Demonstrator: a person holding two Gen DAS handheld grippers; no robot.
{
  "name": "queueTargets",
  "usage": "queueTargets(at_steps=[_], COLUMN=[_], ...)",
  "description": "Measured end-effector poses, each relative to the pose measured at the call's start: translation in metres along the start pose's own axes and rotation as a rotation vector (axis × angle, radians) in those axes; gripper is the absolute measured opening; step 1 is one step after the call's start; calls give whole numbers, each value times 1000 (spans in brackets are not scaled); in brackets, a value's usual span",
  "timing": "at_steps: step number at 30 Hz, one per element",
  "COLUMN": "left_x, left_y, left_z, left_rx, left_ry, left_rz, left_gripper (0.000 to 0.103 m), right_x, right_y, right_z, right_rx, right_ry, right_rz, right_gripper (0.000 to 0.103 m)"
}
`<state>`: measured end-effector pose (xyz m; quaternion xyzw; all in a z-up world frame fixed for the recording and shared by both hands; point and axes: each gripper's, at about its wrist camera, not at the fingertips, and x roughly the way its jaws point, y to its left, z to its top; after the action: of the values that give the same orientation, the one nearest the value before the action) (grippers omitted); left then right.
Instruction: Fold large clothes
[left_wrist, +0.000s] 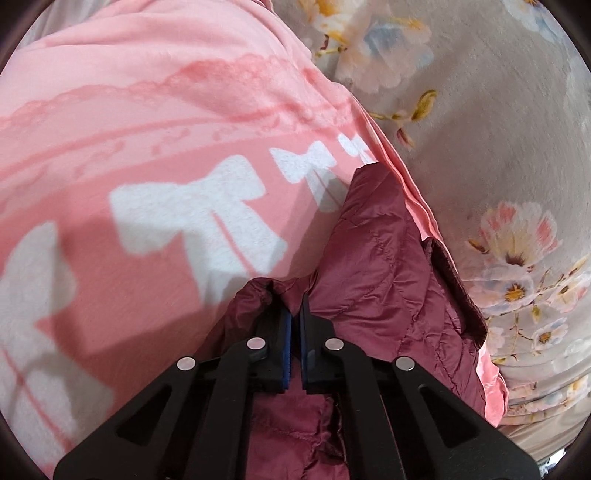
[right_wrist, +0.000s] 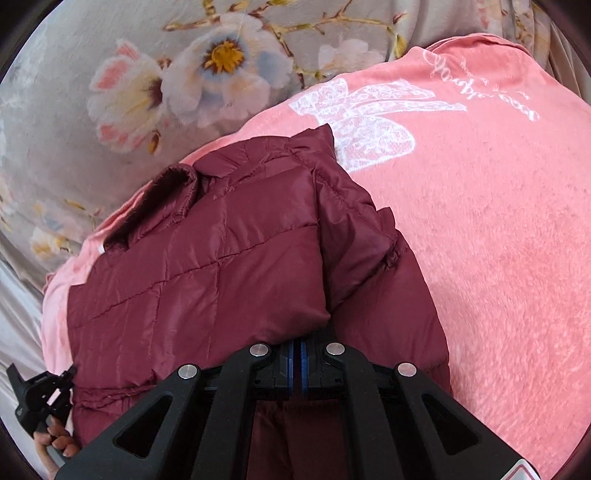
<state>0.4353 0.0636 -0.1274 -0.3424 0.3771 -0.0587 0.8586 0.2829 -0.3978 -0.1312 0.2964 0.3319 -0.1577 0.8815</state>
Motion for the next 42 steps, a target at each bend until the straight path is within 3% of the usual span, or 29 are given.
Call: queueTargets(at_steps=[9,13,15,19,22,27,33,36,38,40,42], left_x=[3,-20,-38,-59,-45,-7,10,11,3,-14,-27], left_y=[0,-9,-10,-33,-64,-72,-55,-57,-63,-70,-82], left_z=[-5,-6,-5,-4,-10,-30,-39,-38,-36,-33,-33], left_rx=[42,139,154,214,278,328,343,358,368,346,324], left_ry=[35,26,1,-44,-13,80,101,109,101,68,53], left_rz=[94,110,93,68,43,98,128,145,163,99,27], left_gripper=[1,4,13,13,13,13,9,8,8,9,17], right_x=[-3,-45,-66,-67,-41,0,8,-6,-21,-35,-35], right_y=[2,-22,-24,22,53,48,44,61,77,105,128], right_z=[-2,-7,-10,-12,-18,-20,-23,-24,-24,-25,-26], right_rx=[-29,59,62,-112,-205,-192,-181,-248,-280,-309,-329], right_ry=[37,-51,-113,-108,-59,70,108,63,13,-21,-17], right_rz=[-4,-51,-50,-5,-10,-52,-43,-144,-98,3,80], right_gripper=[3,25,25,10,7,1,0,0,2,3,3])
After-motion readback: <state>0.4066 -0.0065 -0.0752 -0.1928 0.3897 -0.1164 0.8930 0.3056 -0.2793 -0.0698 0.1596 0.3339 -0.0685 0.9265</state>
